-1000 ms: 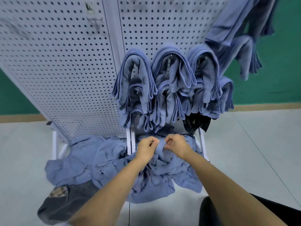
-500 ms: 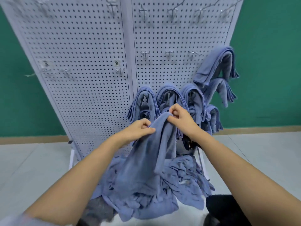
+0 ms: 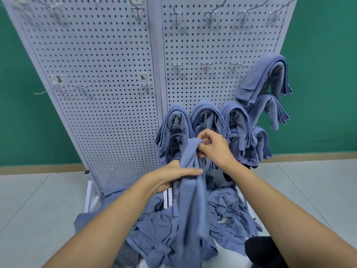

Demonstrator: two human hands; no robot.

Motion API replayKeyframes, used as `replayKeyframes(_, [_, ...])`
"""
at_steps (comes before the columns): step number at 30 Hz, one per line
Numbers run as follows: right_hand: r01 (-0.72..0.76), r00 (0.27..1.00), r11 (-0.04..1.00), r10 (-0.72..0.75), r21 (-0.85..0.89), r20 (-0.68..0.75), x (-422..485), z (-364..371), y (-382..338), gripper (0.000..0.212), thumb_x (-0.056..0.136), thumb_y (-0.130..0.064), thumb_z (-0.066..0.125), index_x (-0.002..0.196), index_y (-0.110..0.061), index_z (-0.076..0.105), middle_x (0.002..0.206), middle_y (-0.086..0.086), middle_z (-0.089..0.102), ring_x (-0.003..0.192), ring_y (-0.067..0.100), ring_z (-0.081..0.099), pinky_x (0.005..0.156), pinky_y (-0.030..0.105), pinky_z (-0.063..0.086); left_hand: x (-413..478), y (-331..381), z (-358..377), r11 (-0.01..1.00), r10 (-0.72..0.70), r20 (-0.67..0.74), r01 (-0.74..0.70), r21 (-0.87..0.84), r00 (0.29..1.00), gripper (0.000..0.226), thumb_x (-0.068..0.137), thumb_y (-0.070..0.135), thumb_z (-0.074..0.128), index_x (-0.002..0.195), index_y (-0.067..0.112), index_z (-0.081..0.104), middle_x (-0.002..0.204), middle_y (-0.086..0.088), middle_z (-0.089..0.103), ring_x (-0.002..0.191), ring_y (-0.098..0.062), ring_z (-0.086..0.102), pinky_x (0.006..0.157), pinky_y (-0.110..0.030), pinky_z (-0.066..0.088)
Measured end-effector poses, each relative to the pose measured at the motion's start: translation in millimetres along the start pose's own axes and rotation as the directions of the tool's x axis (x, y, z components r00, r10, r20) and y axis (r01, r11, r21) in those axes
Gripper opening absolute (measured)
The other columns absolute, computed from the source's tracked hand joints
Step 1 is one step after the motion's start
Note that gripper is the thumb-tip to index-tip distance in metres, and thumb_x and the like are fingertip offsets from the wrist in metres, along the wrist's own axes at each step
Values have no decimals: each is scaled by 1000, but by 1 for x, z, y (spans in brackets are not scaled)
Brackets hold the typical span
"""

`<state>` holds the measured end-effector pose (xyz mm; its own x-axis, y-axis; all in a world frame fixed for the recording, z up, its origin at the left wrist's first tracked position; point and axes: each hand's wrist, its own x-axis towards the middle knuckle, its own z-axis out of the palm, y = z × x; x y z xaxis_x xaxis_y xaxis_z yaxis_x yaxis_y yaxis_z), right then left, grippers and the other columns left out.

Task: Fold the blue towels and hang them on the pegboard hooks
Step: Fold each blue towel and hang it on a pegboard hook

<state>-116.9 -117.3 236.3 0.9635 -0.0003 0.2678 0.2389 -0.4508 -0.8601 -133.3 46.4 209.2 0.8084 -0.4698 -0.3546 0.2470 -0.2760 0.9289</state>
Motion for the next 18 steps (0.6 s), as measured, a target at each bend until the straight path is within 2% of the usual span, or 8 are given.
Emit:
replayKeyframes(3, [25, 1000, 1000, -25, 10, 8, 0, 8, -2, 8, 89, -6, 58, 84, -12, 58, 80, 7, 60, 70, 18, 55, 72, 35, 56, 4, -2, 2, 983, -124, -5, 123, 136, 992, 69, 60, 39, 87, 117, 10, 60, 113, -8, 69, 104, -21, 66, 92, -38, 54])
replayKeyframes(6, [22, 996, 994, -31, 104, 86, -1, 12, -6, 11, 90, -6, 60, 91, -16, 61, 93, 6, 65, 86, 24, 64, 80, 37, 57, 2, 2, 1, 991, -128, -15, 127, -52, 992, 44, 80, 30, 76, 114, 5, 63, 113, -14, 69, 104, -28, 66, 97, -42, 50])
replayKeyframes(8, [0, 994, 990, -15, 144, 108, -3, 9, -7, 13, 90, -7, 61, 100, -16, 61, 97, 6, 65, 91, 24, 67, 84, 35, 56, 2, 6, -4, 962, -99, -93, 71, -263, 991, 42, 86, 25, 69, 118, -2, 61, 110, -20, 67, 97, -30, 66, 97, -43, 50])
replayKeyframes(10, [-11, 997, 992, 2, 126, 71, -5, 3, -5, 13, 90, -11, 63, 102, -14, 61, 95, 4, 64, 86, 21, 65, 82, 30, 54, 2, 9, -14, 910, -93, -189, 6, -414, 978, 47, 88, 27, 67, 120, -6, 58, 113, -24, 65, 100, -33, 65, 99, -45, 48])
replayKeyframes(12, [-11, 1000, 996, 9, 90, 15, -10, -3, -2, 12, 90, -16, 64, 99, -9, 60, 88, 2, 61, 73, 15, 57, 73, 24, 51, 1, 13, -24, 852, -100, -282, -64, -520, 954, 51, 88, 29, 66, 122, -8, 57, 118, -26, 63, 110, -35, 62, 102, -48, 45])
replayKeyframes(14, [-12, 1000, 994, 12, 105, 2, -16, -7, -1, 14, 90, -19, 65, 90, -6, 60, 78, 1, 59, 67, 14, 51, 67, 25, 47, -2, 19, -30, 786, -92, -358, -154, -599, 929, 45, 90, 29, 64, 118, -6, 60, 117, -24, 64, 110, -32, 62, 101, -45, 46])
replayKeyframes(16, [-9, 998, 994, 2, 112, 61, -22, -10, 1, 21, 92, -24, 62, 81, -6, 60, 72, 8, 58, 67, 17, 50, 67, 30, 46, -7, 26, -36, 720, -74, -419, -242, -650, 905, 35, 93, 30, 60, 108, -2, 63, 107, -19, 66, 101, -26, 64, 95, -40, 49])
replayKeyframes(18, [0, 982, 996, -16, 85, 189, -29, -11, 1, 28, 92, -32, 60, 78, -9, 65, 77, 21, 60, 68, 19, 50, 68, 31, 45, -10, 29, -42, 666, -47, -425, -288, -688, 904, 38, 95, 31, 57, 114, -2, 61, 112, -18, 65, 106, -26, 62, 98, -39, 47])
